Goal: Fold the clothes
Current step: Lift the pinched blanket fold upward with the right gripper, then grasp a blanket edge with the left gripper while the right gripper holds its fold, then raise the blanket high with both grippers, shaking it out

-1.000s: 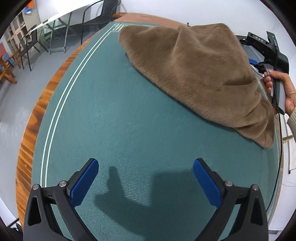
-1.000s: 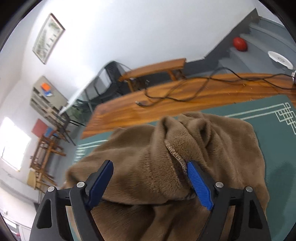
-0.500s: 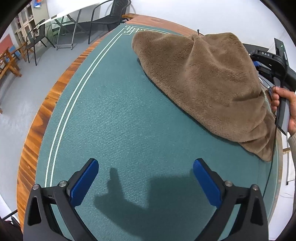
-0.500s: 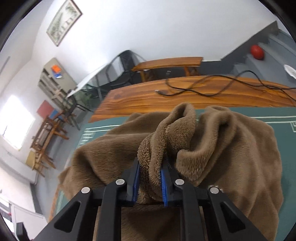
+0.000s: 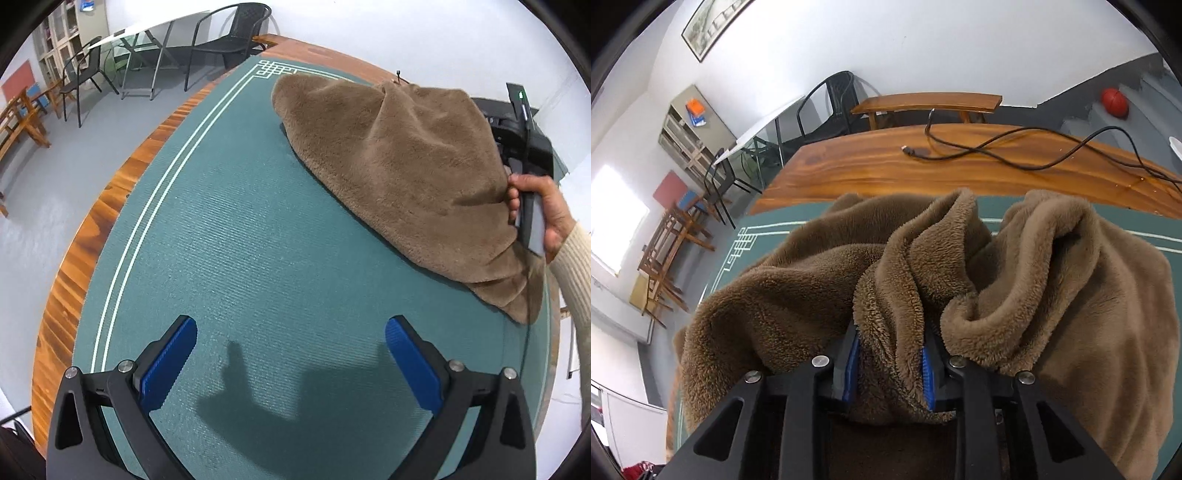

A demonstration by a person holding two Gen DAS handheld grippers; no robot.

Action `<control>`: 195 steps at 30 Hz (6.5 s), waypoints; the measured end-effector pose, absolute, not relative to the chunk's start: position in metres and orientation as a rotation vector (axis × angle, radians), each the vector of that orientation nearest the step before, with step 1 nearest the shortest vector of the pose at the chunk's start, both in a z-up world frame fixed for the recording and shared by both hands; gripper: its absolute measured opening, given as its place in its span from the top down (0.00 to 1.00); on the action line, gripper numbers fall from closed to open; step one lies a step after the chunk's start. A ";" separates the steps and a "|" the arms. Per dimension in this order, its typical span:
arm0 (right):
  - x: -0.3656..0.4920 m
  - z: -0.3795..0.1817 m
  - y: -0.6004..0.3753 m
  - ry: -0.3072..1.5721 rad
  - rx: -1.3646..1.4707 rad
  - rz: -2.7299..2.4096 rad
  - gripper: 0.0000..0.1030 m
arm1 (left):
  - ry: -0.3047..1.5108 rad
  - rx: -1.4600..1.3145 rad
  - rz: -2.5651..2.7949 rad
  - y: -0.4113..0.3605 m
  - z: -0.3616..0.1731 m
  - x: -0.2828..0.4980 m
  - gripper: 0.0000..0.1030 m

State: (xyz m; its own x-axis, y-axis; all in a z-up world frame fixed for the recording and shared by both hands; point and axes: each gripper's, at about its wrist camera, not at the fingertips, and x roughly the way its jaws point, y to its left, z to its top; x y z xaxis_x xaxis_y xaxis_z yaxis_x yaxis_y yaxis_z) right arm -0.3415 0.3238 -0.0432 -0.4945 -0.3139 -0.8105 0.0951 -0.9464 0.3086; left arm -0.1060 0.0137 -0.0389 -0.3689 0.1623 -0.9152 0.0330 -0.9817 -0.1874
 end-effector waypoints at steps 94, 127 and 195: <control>-0.206 0.033 0.328 -0.151 1.120 -2.800 0.00 | -0.395 -1.692 2.424 0.078 -0.006 -0.235 0.05; -0.121 0.035 0.399 -0.481 1.080 -2.921 0.79 | -0.300 -1.566 2.463 0.095 0.034 -0.239 0.78; -0.086 -0.039 0.423 -0.793 1.342 -2.631 0.83 | -0.921 -1.716 2.405 -0.037 -0.044 -0.052 0.90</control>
State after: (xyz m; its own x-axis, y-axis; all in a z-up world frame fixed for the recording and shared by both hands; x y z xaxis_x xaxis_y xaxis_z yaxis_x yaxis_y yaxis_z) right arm -0.0863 0.4231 -0.0387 -0.6118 -0.2989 -0.7323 -0.1555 -0.8623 0.4819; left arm -0.0518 -0.0372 -0.0440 -0.3843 0.3667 -0.8473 0.2932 -0.8217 -0.4886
